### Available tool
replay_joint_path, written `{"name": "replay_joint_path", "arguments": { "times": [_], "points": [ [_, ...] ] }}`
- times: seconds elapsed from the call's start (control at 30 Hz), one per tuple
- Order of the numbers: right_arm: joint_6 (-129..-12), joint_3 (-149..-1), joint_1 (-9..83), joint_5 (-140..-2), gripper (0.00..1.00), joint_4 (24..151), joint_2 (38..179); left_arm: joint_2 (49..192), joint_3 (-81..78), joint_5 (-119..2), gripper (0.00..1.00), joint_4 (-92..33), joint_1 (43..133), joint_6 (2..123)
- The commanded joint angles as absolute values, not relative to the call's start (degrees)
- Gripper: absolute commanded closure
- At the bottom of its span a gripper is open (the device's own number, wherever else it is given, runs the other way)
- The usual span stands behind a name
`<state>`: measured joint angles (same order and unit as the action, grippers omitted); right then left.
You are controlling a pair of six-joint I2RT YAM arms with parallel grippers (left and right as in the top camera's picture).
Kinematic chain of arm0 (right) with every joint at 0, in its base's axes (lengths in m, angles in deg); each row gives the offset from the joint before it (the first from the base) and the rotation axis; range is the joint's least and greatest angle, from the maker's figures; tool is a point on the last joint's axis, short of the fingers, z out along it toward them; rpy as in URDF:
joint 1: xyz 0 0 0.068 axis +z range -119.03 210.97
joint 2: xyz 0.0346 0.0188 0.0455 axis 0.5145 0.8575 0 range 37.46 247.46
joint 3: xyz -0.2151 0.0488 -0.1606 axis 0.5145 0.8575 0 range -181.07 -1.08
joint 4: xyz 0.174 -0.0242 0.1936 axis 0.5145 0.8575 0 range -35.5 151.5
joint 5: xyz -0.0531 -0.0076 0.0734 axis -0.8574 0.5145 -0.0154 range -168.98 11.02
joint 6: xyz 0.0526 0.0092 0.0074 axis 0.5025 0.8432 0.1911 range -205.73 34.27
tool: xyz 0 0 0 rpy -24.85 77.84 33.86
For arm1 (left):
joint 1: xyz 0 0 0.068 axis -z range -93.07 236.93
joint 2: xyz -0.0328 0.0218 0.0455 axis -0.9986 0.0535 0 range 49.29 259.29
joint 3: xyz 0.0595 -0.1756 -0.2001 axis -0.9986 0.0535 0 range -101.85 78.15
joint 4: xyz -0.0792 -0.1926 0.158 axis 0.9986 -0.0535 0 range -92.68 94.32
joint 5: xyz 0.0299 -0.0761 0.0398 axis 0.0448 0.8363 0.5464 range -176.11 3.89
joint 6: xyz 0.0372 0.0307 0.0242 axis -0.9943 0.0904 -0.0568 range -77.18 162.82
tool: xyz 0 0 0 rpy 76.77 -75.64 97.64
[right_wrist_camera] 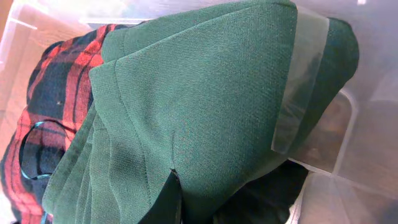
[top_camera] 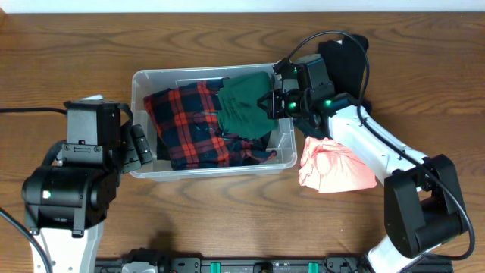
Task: Pack container
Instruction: 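Grasp the dark green garment with the right gripper and lift toward bin, then release the dark green garment into the bin's right side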
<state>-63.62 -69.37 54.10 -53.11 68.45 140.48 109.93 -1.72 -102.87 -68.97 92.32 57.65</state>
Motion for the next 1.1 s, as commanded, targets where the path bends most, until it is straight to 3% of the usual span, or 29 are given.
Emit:
{"name": "replay_joint_path", "arguments": {
  "times": [0.0, 0.37, 0.5, 0.73, 1.07],
  "points": [
    [-64.7, -69.8, 54.2, -57.8, 0.80, 69.1, 139.6, 109.9, -1.9, -103.7, 0.02, -69.2, 92.1, 58.1],
    [-64.8, -69.8, 54.2, -55.7, 0.31, 69.4, 125.7, 109.9, -1.9, -103.7, 0.02, -69.2, 92.1, 58.1],
    [-64.8, -69.8, 52.4, -59.1, 0.18, 70.7, 119.4, 109.9, -1.9, -103.7, 0.02, -69.2, 92.1, 58.1],
    [-65.0, -69.8, 41.4, -62.0, 0.10, 74.0, 118.4, 109.9, -1.9, -103.7, 0.02, -69.2, 92.1, 58.1],
    [-66.4, -69.8, 23.9, -55.7, 0.04, 66.8, 131.7, 109.9, -1.9, -103.7, 0.02, -69.2, 92.1, 58.1]
  ]
}}
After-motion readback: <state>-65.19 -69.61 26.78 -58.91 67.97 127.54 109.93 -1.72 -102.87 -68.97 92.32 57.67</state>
